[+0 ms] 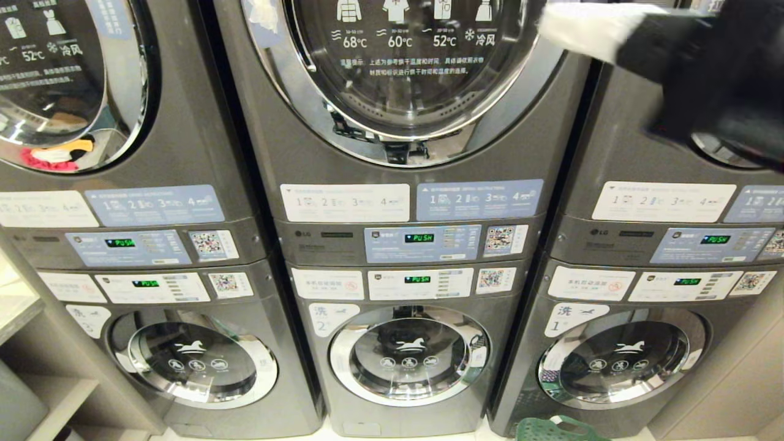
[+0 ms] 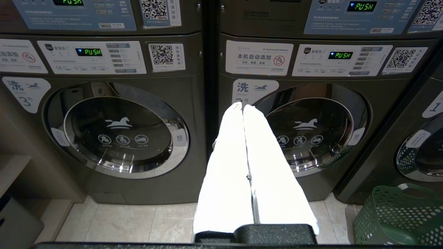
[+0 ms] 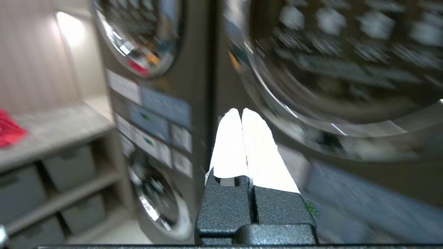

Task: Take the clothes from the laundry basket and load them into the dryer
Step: Close the dryer

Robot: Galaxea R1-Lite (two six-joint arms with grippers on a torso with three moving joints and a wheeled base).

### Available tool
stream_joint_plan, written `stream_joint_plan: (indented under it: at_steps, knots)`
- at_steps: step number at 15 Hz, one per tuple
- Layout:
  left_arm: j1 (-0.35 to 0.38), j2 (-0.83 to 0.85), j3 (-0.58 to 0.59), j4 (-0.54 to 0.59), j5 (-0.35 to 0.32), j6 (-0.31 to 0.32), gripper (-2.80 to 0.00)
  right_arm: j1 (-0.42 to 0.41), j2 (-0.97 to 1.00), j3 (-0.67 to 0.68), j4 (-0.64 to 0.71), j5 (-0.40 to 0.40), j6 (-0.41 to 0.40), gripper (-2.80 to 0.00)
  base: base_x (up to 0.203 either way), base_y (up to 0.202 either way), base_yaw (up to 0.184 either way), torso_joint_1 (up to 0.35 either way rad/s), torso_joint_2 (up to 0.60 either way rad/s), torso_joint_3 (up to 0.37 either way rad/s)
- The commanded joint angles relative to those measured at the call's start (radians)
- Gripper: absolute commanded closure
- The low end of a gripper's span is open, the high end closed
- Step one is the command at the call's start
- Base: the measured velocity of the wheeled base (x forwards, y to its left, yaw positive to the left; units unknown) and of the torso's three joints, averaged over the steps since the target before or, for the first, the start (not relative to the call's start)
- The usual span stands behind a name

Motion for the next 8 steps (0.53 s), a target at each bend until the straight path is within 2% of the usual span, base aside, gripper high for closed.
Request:
stream_joint_plan:
  at_steps: [1, 3, 4, 6, 8]
  knots:
    - [0.0, 0.0, 0.0, 0.0, 0.0, 0.0, 0.0, -0.01, -0.405, 0.306, 0.058, -0.046, -0.009, 0.0, 0.0, 0.0, 0.0, 0.0, 0.0, 0.0]
    - [0.0, 0.0, 0.0, 0.0, 0.0, 0.0, 0.0, -0.019, -0.647, 0.636, 0.129, -0.087, -0.021, 0.0, 0.0, 0.0, 0.0, 0.0, 0.0, 0.0]
    - [0.0, 0.0, 0.0, 0.0, 0.0, 0.0, 0.0, -0.021, -0.76, 0.754, 0.154, -0.097, -0.026, 0.0, 0.0, 0.0, 0.0, 0.0, 0.0, 0.0]
    - [0.0, 0.0, 0.0, 0.0, 0.0, -0.002, 0.0, -0.025, -0.978, 0.923, 0.205, -0.075, -0.032, 0.0, 0.0, 0.0, 0.0, 0.0, 0.0, 0.0]
    - [0.0, 0.0, 0.0, 0.0, 0.0, -0.002, 0.0, -0.029, -1.18, 0.987, 0.348, 0.009, -0.034, 0.0, 0.0, 0.0, 0.0, 0.0, 0.0, 0.0]
